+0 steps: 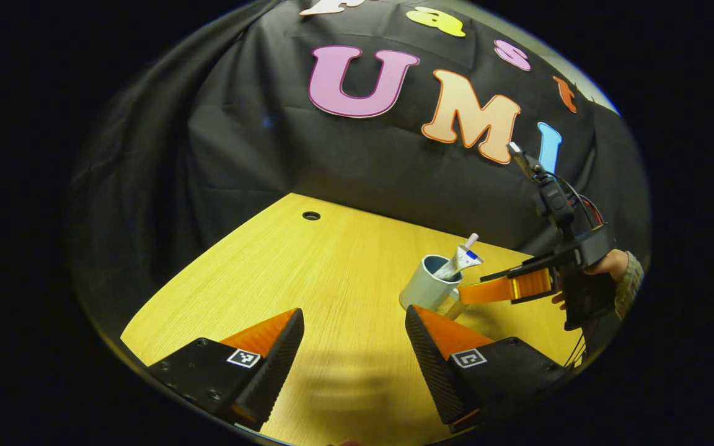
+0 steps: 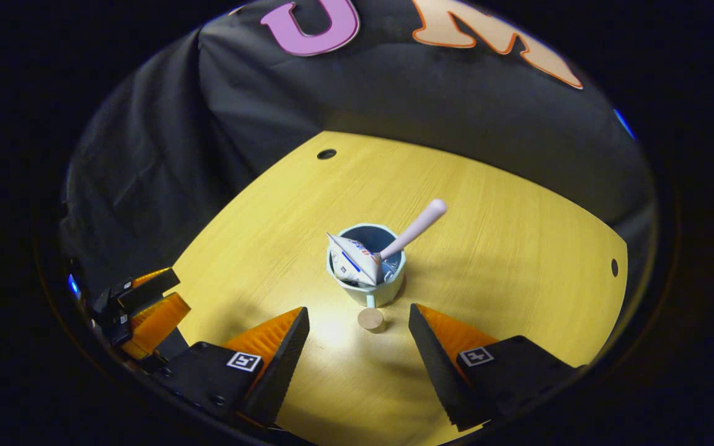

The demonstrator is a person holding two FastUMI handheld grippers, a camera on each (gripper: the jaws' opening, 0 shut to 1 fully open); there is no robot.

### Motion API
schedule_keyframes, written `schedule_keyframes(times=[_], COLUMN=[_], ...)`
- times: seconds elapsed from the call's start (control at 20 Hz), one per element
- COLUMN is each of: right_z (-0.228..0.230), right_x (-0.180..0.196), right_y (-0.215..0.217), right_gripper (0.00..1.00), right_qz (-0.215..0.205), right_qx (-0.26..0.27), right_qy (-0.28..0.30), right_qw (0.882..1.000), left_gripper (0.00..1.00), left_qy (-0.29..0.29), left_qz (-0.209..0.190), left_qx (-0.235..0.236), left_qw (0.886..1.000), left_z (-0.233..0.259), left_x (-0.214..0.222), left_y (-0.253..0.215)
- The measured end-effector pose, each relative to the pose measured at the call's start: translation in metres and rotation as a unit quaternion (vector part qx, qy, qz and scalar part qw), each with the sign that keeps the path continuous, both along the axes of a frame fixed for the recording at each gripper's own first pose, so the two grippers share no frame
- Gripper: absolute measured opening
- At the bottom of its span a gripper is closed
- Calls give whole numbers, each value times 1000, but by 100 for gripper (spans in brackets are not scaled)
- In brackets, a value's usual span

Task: Put the toothbrush and toothpaste on the desktop into the cup, then pick up the cup and place it on the coaster on the desktop.

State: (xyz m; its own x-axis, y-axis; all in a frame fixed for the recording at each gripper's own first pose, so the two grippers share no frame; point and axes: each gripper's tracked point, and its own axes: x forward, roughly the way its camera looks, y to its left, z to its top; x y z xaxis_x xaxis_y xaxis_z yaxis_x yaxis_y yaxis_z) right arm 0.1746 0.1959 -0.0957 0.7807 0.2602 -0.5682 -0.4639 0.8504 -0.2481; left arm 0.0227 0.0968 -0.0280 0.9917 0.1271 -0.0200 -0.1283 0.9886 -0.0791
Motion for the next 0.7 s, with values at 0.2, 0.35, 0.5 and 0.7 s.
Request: schedule_keyframes(times=[0.2, 0.35, 0.5, 0.7], right_z=[35, 58, 67, 59], right_x=[-31, -60, -91, -113], right_y=[-21, -46, -77, -110], right_gripper=[96, 99, 95, 99], right_qz=[-28, -53, -87, -124], right_qx=[87, 143, 179, 208], right_qy=[-76, -127, -172, -182], right_qw=[993, 980, 965, 953], left_gripper=[95, 94, 95, 95], left_qy=[1, 2, 11, 17], left_qz=[-12, -23, -38, -57], left_qx=[14, 15, 22, 39], left_qw=[1000, 1000, 999, 997], left_z=[6, 9, 6, 8], left_x=[2, 5, 9, 15], left_y=[-14, -25, -32, -42])
